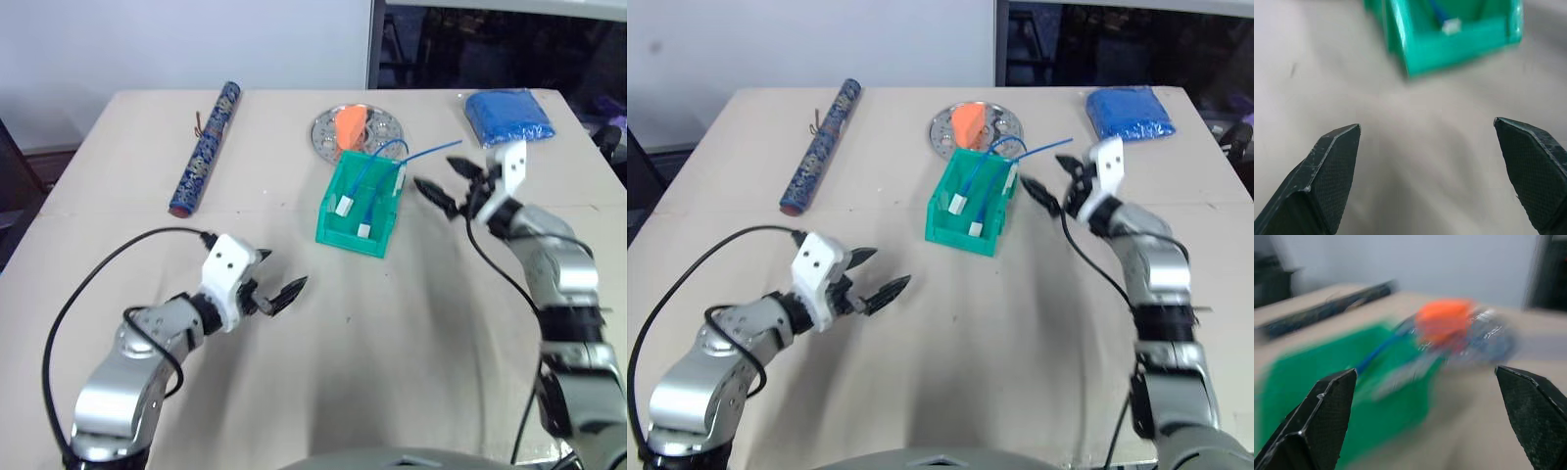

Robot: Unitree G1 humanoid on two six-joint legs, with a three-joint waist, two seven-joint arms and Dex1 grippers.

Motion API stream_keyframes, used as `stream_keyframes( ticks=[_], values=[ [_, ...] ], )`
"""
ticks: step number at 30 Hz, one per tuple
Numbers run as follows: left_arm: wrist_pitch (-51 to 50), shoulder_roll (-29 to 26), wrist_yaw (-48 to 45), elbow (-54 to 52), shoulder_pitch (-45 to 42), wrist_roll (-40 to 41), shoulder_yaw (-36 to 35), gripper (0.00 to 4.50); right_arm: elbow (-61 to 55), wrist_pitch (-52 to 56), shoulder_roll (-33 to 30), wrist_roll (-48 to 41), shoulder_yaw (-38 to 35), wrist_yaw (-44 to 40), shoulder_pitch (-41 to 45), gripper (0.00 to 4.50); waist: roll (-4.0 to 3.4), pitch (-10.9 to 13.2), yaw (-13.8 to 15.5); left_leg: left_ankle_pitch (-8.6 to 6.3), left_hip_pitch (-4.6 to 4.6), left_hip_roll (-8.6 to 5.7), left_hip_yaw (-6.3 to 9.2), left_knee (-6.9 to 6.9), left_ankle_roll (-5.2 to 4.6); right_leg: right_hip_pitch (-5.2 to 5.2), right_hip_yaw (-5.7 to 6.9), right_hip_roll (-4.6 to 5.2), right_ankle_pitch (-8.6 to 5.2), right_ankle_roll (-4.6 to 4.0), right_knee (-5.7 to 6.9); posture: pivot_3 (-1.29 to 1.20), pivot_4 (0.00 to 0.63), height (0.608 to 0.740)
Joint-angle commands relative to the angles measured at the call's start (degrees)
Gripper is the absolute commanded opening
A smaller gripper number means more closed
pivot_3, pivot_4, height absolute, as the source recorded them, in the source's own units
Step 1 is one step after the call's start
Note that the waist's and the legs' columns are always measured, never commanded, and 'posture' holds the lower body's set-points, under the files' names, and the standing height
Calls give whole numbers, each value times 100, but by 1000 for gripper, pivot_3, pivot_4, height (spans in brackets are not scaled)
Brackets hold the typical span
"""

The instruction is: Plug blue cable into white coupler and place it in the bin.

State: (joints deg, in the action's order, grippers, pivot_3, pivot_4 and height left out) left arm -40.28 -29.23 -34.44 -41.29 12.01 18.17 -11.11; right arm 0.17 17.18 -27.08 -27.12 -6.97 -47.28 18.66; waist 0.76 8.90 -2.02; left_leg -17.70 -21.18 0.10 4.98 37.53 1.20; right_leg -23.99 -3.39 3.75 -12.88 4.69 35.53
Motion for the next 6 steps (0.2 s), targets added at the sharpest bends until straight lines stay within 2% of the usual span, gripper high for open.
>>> stream_keyframes(
  ticks=[1, 6],
  values=[
    [1069, 244, 129, -179, 878, -277, -92, 4500, -592, -527, -437, -225, -303, -950, -1111, 4468, 4, 4, 13, -7, 9, 0, -4, 2, -14, 9, 0, 2, 0, 0, -23, 0, 150, 740],
    [2035, 412, 129, 348, 1639, -584, 110, 4500, -65, -1213, -670, -4, -374, -1475, -2122, 4468, 7, 8, -13, -9, 83, 6, -24, 8, -30, 58, -19, -13, -10, -17, -3, 0, 150, 740]
  ],
)
